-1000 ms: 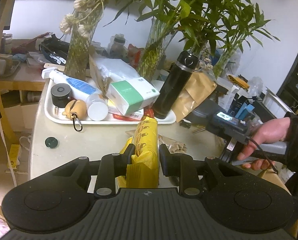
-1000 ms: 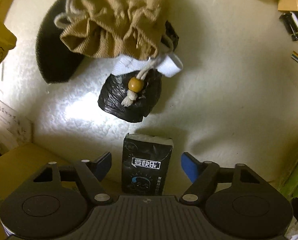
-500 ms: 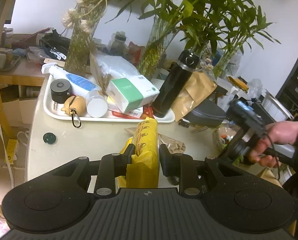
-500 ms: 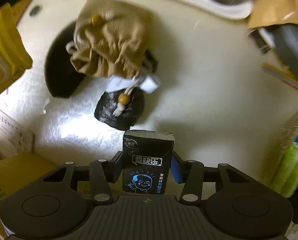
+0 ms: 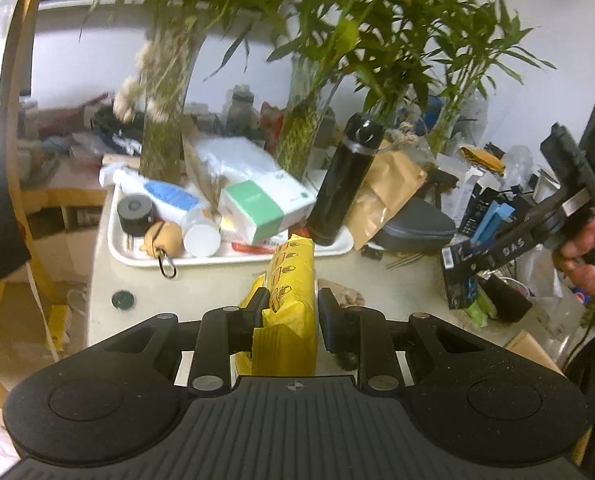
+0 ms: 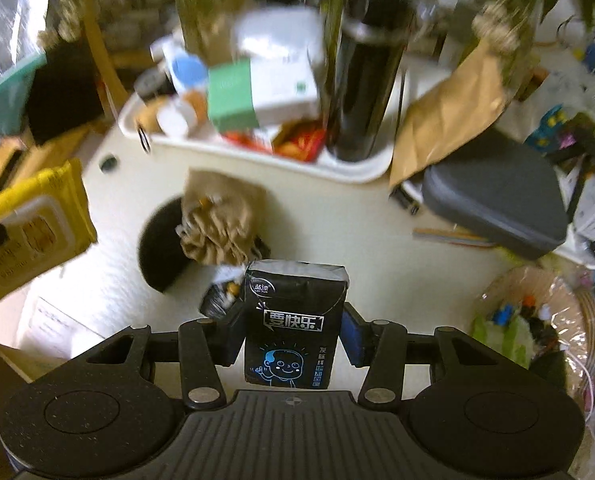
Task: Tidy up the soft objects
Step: 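Carry the yellow pack into the box and open the left tool while the right holds the tissue pack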
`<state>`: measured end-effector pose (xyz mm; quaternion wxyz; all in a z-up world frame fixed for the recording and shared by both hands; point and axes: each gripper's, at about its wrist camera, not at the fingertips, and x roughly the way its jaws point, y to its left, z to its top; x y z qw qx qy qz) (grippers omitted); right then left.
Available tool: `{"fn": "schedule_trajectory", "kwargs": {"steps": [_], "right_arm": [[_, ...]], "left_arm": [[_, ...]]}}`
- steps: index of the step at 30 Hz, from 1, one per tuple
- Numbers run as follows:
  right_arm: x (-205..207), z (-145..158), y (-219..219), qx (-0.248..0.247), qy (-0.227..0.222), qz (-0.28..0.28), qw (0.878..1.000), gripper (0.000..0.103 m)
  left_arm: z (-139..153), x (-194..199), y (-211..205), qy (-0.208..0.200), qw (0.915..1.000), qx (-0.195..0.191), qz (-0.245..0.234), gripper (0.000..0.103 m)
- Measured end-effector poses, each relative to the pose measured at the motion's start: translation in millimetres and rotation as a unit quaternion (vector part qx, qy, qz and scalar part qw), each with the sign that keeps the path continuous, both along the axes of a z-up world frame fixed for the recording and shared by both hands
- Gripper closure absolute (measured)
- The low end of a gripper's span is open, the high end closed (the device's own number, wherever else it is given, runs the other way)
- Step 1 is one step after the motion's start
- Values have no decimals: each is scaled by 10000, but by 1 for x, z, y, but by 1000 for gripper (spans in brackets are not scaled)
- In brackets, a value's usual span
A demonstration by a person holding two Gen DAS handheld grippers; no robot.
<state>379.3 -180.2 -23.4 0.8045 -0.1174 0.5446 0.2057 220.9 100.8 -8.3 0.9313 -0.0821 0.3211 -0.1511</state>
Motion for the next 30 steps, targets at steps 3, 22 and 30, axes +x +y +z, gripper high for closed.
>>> {"fn": "schedule_trajectory", "kwargs": {"steps": [3,22,30], "right_arm": [[-12,19,-6,171,-175,10,9997,51],[-105,96,-42,1034,-776,211,9914,51],[-137,111,-49,1322,-717,453,9876,51]], "left_arm": [[13,-12,-11,-120,9997,224,-3,77],[67,-85,-69,-709,9929,947,-100,81],[81,-114,-87,-770,9918,958,-350,81]]}}
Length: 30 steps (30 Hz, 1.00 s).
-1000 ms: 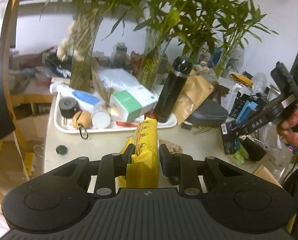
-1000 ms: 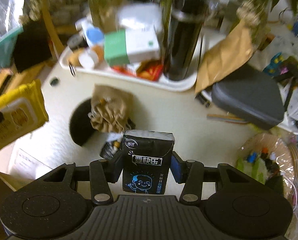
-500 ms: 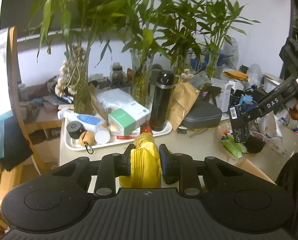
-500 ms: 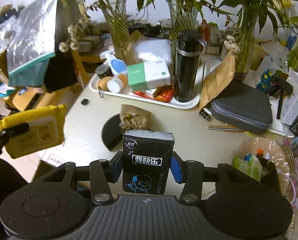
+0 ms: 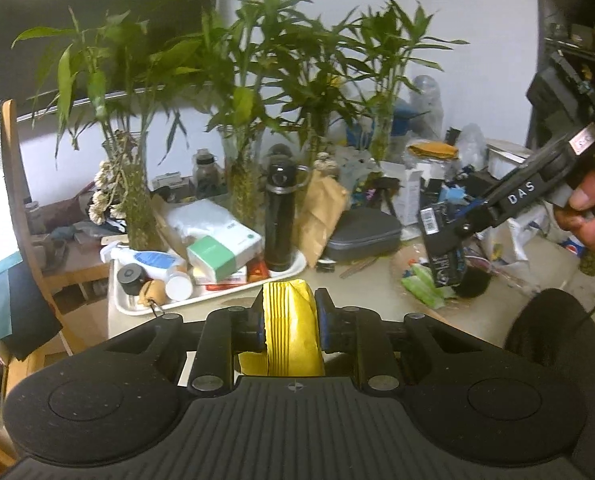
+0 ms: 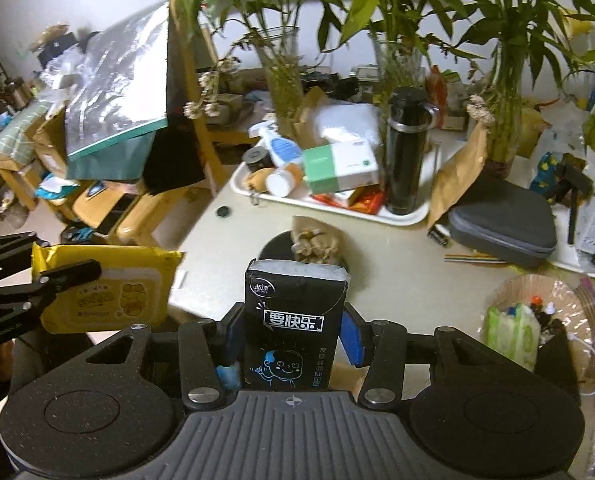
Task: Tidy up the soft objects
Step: 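Carry the yellow pack into the box and open the left tool while the right holds the tissue pack, then lower the black tissue pack into the box and open the right tool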
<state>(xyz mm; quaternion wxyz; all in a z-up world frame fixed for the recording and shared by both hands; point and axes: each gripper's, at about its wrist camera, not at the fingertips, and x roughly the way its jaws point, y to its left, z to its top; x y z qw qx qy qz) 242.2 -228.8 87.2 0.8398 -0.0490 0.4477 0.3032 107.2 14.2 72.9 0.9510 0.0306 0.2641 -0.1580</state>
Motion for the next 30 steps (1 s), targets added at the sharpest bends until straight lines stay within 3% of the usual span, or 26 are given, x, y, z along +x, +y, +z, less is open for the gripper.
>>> {"fn": "schedule_trajectory", "kwargs": {"steps": [6,11,15,16,21,30], "right_arm": [[-21,6,-1,76,-49,114,9999,51],[-33,5,-2,104,1,196,9998,51],[-39,2,-4,135,36,207,9997,51],[-40,2,-5,147,45,210,9997,51],[-48,0,-6,226,111,257,9994,51],[-59,-2,9,385,294,510,9975,51]], "left_arm": [[-4,-12,-7,399,9991,83,-76,81],[-17,-7,-7,1304,9912,21,-246,79],[-14,-14,3,1006,9948,-52,-122,45],[-13,-17,7,907,9958,-132,-68,43],[-12,-27,21,671,9966,-465,143,42],[-23,-42,41,609,9959,-477,478,42]]}}
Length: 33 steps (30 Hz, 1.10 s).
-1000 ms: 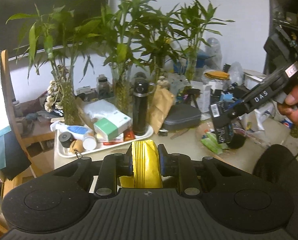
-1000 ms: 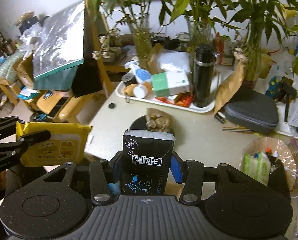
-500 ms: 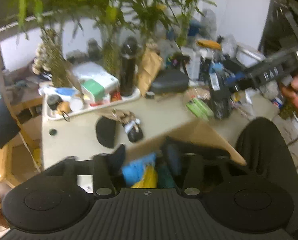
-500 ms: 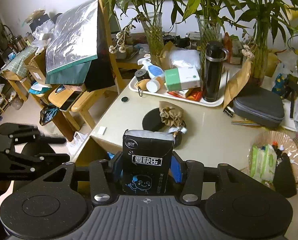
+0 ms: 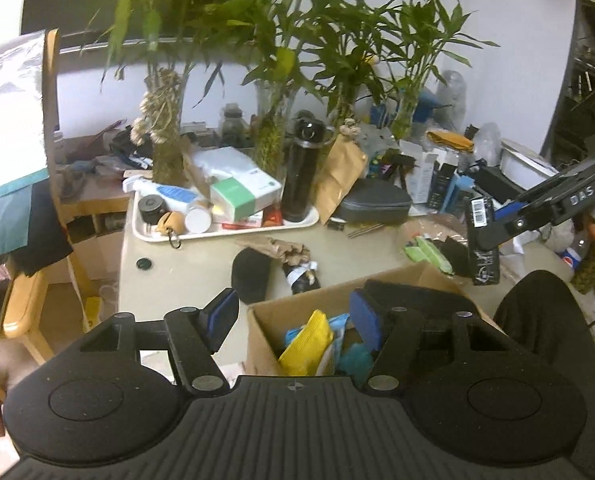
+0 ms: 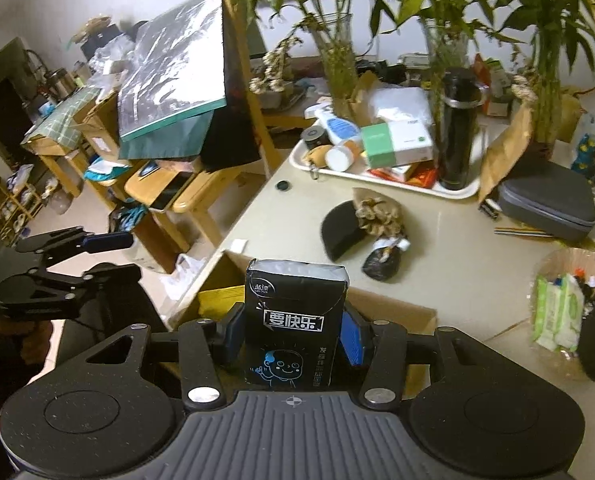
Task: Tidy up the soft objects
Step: 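Lower the black tissue pack into the box and open the right tool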
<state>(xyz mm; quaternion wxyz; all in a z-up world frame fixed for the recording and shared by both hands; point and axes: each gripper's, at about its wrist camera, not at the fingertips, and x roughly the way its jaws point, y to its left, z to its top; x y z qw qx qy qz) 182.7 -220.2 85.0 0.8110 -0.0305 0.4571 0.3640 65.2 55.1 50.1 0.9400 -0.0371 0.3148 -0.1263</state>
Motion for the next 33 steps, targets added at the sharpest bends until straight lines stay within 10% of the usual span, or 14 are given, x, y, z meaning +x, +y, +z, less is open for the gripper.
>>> {"fn": "schedule_trajectory", "kwargs": {"steps": [12,15,33], "right_arm": [[-12,-12,73,-85,204,951,9952,48],[-15,-17,91,-273,-8,1117,9934,20],[-9,-23,55,-380,-668,491,9958,0]], "left_arm": [[-6,-10,17,-30,9995,-253,161,42],[-7,-13,20,-28,9994,-287,200,43],[-8,-9,10,-73,9998,-123,149,43]]}}
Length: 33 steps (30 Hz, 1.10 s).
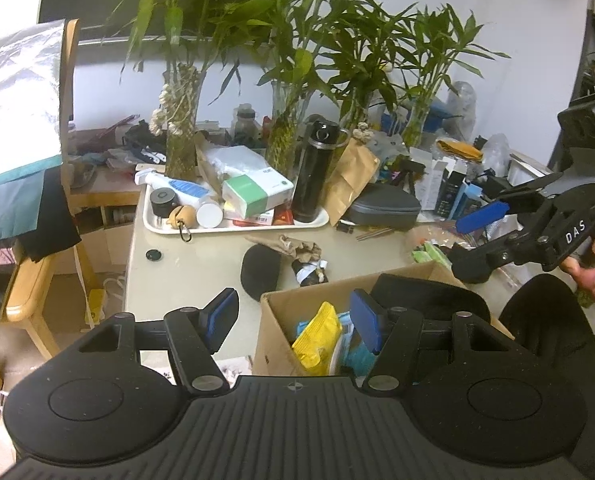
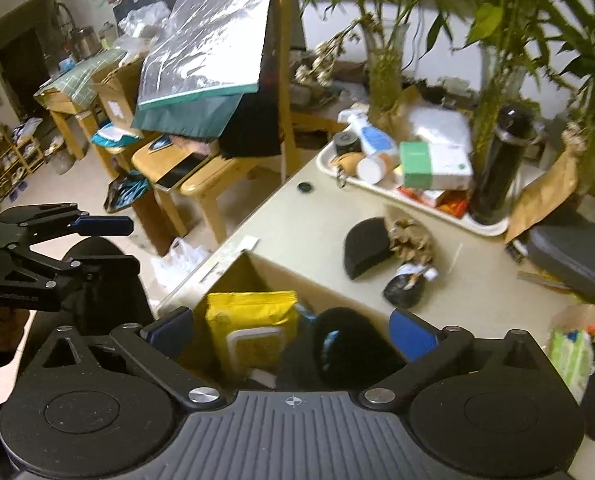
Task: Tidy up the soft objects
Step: 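Lower the black tissue pack into the box and open the right tool, then move both tools back toward the black foam pad and burlap bag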
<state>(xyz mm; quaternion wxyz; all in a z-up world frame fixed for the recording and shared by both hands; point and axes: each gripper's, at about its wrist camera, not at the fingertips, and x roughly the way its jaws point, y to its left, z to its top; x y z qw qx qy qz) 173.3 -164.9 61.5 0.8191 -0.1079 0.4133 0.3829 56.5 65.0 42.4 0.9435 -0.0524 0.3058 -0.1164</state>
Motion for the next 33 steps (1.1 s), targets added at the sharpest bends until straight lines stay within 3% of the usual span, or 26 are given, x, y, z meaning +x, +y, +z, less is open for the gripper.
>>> {"fn": "schedule_trajectory", "kwargs": {"steps": [8,18,27,33], "right_arm": [[0,-1,-20,-104,-437,-281,9986,0],[9,-14,-40,-225,-525,-697,9959,0],[11,-18,-48,-37,-716,-740,9947,0],[15,-23,-46,-92,-823,-728,9939,0]], "left_arm": [[2,7,-17,-85,9998,118,-105,42],[-1,16,-26,-16,9993,367,-31,42],[-3,22,-29,13,9991,410,-45,42],[-7,29,-28,62,9992,386,-4,36]]}}
